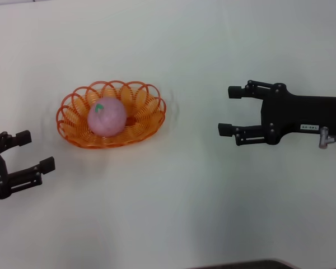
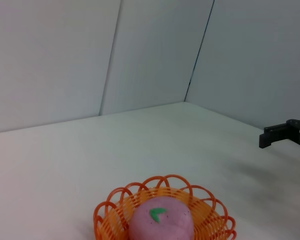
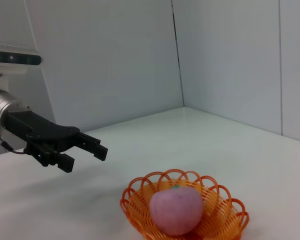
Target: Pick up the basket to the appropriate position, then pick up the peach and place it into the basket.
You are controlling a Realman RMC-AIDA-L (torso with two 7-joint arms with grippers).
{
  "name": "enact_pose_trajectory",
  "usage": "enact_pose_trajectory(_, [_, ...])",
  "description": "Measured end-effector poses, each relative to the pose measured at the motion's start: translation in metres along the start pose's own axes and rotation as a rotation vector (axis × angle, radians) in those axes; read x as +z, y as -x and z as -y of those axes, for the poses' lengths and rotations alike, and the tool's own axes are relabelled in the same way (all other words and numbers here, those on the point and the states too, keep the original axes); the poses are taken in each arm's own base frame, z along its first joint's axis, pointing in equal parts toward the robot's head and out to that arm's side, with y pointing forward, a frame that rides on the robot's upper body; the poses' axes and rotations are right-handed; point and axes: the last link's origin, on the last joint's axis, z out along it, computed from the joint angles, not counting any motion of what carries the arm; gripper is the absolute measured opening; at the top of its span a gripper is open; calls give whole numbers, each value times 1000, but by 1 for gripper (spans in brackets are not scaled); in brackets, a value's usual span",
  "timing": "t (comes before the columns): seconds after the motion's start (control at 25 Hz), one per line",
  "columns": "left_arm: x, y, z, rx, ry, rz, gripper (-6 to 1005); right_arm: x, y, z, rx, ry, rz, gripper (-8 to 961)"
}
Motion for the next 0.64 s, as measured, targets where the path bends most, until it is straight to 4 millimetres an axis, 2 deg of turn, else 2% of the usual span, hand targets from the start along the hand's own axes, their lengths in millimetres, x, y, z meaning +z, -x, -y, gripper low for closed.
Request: enact_pose_trajectory(0.64, [0,-3,-3,-3,24,-21,861,1,0,1,10,-7,-3,930])
